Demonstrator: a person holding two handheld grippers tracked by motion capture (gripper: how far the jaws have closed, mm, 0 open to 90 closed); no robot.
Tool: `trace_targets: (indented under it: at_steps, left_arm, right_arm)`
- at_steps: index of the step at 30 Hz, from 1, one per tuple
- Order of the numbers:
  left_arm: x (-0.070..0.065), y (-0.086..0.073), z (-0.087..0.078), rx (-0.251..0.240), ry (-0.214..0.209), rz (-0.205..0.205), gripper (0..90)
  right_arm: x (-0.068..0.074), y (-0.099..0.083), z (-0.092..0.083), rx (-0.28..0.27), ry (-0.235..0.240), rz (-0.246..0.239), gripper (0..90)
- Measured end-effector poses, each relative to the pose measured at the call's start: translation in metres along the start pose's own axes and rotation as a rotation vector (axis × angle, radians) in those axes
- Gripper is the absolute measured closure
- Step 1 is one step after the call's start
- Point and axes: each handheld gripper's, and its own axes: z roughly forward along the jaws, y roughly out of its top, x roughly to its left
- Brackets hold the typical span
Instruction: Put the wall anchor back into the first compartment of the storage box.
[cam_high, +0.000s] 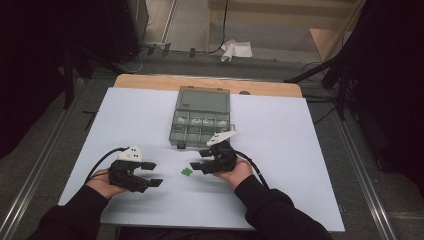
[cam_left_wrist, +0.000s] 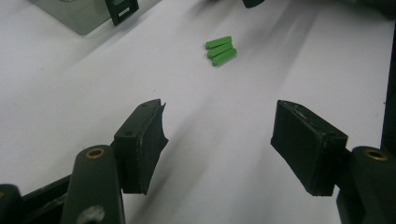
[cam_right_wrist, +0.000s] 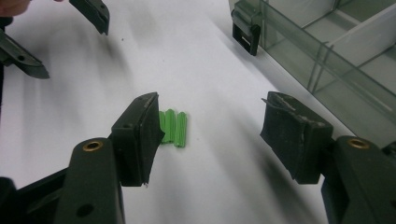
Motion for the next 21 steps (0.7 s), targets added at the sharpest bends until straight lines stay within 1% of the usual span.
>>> trace_targets:
  at_steps: [2,9,11,12,15,21]
  left_arm:
    - [0.000,0.000,0.000,0.001,-0.001,0.001,33.0]
    - [0.000,0.000,0.001,0.006,0.001,0.001,33.0]
    - [0.001,0.000,0.000,0.007,0.001,0.003,33.0]
    - [0.001,0.000,0.000,0.007,0.001,0.002,33.0]
    - [0.001,0.000,0.000,0.007,0.001,0.003,33.1]
    - [0.000,-0.001,0.001,0.006,0.001,0.003,33.1]
  right_arm:
    - [0.000,0.000,0.003,-0.004,-0.004,-0.001,39.6]
    - [0.004,-0.001,0.011,0.005,-0.007,0.000,42.0]
    - [0.006,-0.001,0.013,0.010,-0.012,-0.003,42.8]
    - [0.006,-0.002,0.015,0.007,-0.016,-0.014,43.4]
    - [0.008,-0.002,0.018,0.013,-0.017,-0.009,47.7]
    - [0.013,-0.002,0.023,0.021,-0.021,-0.033,56.7]
